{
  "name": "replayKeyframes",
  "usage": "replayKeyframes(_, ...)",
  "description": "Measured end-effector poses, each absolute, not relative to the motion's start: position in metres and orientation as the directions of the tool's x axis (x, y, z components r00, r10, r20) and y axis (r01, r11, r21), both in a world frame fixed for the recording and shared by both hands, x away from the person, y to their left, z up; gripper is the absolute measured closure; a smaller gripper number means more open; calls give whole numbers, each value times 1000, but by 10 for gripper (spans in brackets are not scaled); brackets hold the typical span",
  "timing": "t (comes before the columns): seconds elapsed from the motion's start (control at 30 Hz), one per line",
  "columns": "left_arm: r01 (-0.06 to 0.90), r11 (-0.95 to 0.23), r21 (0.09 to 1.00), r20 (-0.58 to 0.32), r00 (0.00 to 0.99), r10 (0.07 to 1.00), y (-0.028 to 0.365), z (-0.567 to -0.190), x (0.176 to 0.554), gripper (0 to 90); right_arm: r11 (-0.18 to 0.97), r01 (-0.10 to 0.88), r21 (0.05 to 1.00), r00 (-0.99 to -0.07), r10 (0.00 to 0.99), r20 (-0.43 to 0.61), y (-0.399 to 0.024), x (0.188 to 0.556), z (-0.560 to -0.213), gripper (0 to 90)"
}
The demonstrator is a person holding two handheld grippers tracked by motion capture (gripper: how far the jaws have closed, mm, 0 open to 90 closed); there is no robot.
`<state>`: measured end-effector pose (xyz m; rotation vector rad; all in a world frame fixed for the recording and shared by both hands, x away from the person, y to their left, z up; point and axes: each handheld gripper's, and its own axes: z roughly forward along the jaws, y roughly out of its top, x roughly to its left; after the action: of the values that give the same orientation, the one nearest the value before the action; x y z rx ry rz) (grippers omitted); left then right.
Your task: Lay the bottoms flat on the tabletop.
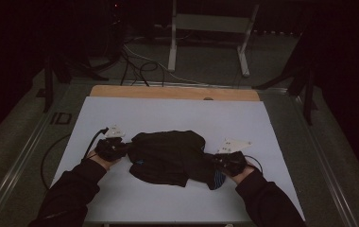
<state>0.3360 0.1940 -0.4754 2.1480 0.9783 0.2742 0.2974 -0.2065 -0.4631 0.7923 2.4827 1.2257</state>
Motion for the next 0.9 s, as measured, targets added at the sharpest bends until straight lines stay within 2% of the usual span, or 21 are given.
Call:
replayKeyframes(0.43,573,-454,682,-100,688,718,209,-486,315,880,579,373,725,-881,467,80,-187,263,-488,891)
replayKeyframes(0.57,583,-443,681,-139,697,703,211,-486,313,879,591,355,724,-890,451,67,-185,260,-486,872)
replayKeyframes(0.7,573,-461,678,-152,722,675,208,-485,310,873,546,368,752,-871,487,72,-194,267,-474,759)
replayKeyframes(0.73,572,-462,678,-154,725,672,208,-484,310,872,528,371,764,-861,504,70,-197,270,-470,700)
replayKeyframes(0.83,570,-453,685,-157,723,673,209,-480,310,861,482,384,787,-825,562,58,-211,281,-458,641)
replayKeyframes(0.9,565,-444,695,-157,722,674,211,-476,310,814,444,410,797,-789,611,65,-219,292,-453,589)
